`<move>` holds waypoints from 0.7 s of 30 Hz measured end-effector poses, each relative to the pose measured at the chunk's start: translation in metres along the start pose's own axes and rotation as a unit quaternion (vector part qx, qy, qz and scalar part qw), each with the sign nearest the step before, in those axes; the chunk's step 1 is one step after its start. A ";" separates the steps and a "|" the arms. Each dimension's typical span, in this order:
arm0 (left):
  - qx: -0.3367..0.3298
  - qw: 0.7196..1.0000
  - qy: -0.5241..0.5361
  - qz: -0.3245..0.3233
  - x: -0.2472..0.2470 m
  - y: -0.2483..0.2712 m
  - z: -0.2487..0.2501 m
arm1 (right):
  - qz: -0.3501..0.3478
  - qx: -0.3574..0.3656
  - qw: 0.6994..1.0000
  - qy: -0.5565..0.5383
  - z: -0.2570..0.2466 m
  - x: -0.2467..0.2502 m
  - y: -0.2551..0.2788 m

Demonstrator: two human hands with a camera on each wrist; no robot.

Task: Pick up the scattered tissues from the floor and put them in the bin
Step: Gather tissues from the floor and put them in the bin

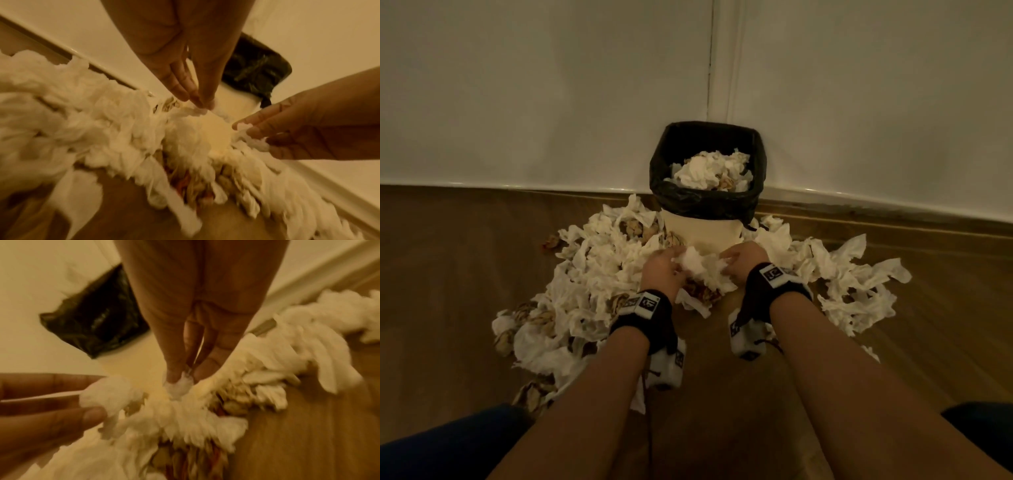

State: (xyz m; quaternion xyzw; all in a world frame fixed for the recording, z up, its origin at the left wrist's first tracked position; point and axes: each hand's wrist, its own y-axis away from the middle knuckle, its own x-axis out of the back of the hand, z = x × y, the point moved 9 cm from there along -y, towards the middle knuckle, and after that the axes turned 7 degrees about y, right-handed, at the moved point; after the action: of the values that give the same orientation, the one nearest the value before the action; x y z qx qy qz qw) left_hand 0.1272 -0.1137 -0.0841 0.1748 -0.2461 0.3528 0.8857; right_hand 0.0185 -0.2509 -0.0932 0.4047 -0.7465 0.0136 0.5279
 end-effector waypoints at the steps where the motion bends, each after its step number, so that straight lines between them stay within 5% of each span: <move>1: -0.004 1.000 -0.014 0.009 0.007 -0.004 0.004 | -0.008 0.008 1.000 -0.013 -0.004 0.006 0.000; 11: -0.082 0.992 0.078 0.063 0.069 -0.015 0.067 | 0.066 0.064 0.984 -0.151 -0.039 0.083 0.022; 21: -0.245 0.941 0.204 0.118 0.135 -0.007 0.180 | 0.228 0.138 0.905 -0.331 -0.081 0.192 0.063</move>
State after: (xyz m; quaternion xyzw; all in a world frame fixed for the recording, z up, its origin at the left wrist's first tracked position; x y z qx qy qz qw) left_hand 0.1606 -0.1327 0.1372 -0.1533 -0.1578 0.4121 0.8842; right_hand 0.0209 -0.2855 0.1214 0.2738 -0.9408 0.1018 0.1718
